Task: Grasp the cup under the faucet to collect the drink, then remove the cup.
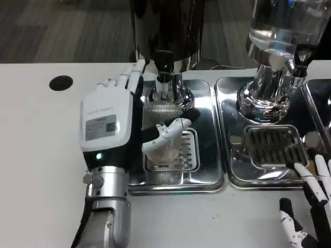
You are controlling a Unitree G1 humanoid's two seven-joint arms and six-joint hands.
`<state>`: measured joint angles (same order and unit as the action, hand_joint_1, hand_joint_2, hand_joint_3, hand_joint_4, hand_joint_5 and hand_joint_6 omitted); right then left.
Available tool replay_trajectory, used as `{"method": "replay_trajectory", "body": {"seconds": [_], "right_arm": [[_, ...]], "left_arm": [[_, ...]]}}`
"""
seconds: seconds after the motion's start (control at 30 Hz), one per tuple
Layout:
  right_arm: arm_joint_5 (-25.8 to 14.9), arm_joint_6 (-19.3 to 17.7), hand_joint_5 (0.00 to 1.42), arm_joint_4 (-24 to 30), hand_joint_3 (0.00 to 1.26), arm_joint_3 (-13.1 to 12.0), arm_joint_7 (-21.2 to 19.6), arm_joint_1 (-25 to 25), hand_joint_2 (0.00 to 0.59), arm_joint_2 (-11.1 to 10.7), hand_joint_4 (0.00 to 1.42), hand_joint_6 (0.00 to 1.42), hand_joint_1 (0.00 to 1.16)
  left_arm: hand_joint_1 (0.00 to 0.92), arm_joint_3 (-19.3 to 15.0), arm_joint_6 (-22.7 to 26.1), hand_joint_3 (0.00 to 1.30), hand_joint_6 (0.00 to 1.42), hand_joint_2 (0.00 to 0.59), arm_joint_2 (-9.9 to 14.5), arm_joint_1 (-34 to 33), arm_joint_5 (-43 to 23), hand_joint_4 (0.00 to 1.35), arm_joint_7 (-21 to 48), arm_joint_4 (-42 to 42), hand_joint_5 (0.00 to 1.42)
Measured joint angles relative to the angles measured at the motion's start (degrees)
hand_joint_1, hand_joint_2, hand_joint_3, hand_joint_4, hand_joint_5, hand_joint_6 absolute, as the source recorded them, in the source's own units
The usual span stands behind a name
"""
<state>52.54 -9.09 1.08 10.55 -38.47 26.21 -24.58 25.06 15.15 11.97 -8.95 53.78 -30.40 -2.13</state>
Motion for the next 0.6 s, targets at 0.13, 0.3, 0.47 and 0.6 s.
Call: {"method": "replay_trajectory", "body": {"seconds": [0.13, 0.3, 0.47, 0.6], "right_arm": [[2.1, 0.5, 0.00, 2.2, 0.17, 0.7, 0.1, -0.5, 0.456, 0.3, 0.00, 0.05, 0.19], [2.2, 1.0, 0.00, 2.7, 0.17, 0.9, 0.3, -0.3, 0.458, 0.4, 0.00, 0.05, 0.19], [1.9, 1.0, 0.00, 2.7, 0.17, 0.6, 0.2, 0.4, 0.459, 0.4, 0.00, 0.05, 0.20], [1.6, 1.0, 0.00, 2.7, 0.17, 0.3, 0.2, 0.8, 0.460, 0.4, 0.00, 0.05, 0.20]], "left_arm": [[0.000, 0.2, -1.5, 0.14, 0.23, 0.044, 0.6, 0.3, 1.9, 0.08, 1.1, 6.8, 0.25], [0.000, 0.1, -1.8, 0.15, 0.22, 0.049, 0.6, 0.3, 2.9, 0.07, 3.9, 10.0, 0.23], [0.000, 0.1, -1.7, 0.16, 0.23, 0.050, 0.3, -0.9, 3.3, 0.05, 7.3, 10.4, 0.24], [0.000, 0.1, -1.7, 0.17, 0.23, 0.051, 0.0, -0.9, 3.4, 0.05, 8.2, 10.3, 0.26]]}}
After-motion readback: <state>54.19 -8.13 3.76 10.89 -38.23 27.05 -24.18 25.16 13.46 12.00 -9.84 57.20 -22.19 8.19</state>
